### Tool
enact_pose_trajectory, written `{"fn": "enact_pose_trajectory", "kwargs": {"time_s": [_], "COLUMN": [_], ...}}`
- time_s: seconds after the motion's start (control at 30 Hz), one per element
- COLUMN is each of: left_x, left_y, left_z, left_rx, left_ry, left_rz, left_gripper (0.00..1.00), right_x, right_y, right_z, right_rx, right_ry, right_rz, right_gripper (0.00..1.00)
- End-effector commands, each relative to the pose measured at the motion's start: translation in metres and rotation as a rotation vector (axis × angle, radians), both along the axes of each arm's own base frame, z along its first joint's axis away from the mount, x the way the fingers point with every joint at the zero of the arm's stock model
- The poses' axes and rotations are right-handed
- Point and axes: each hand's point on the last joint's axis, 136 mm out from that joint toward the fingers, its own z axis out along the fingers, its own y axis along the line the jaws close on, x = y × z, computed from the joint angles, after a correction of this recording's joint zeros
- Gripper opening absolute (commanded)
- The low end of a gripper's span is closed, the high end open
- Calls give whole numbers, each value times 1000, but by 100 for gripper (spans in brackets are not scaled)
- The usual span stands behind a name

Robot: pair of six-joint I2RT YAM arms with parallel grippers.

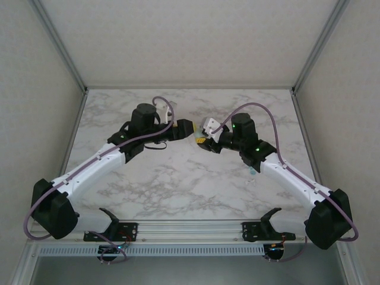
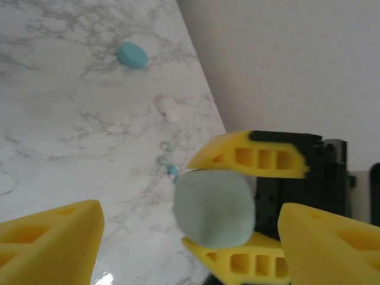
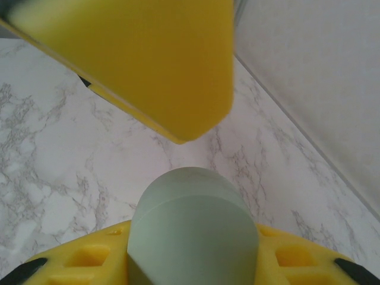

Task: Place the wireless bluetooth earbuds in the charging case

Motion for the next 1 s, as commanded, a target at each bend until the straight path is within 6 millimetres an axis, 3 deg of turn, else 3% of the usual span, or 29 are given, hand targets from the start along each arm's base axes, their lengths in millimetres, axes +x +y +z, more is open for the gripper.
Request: {"fn": "enact_pose_trajectory", "kwargs": {"time_s": [0.0, 0.37, 0.57, 0.67, 0.7, 0.83, 0.97], "left_x": [-2, -14, -13, -8, -5, 0, -6], "left_y": [-11, -31, -32, -27, -24, -16, -20], "left_z": [20, 8, 1, 2, 3, 13, 39], "left_rx": [-19, 32, 46, 53, 53, -17, -176], "left_ry": [-51, -9, 7, 5, 5, 27, 33], "left_rz": [-50, -156, -144, -99, -72, 23, 9], "left_gripper": [74, 62, 47, 32, 24, 9, 9], "right_x": [1, 4, 3, 2, 2, 2, -4], "right_y": [7, 9, 11, 10, 10, 3, -7], "right_z": [13, 20, 22, 22, 22, 20, 21], "right_rx": [30, 77, 86, 87, 88, 115, 200], "right_ry": [-43, -26, -18, -18, -19, -68, -117], "right_rz": [18, -2, 0, -1, -3, -35, -29], "right_gripper": [32, 32, 33, 37, 39, 47, 55]}}
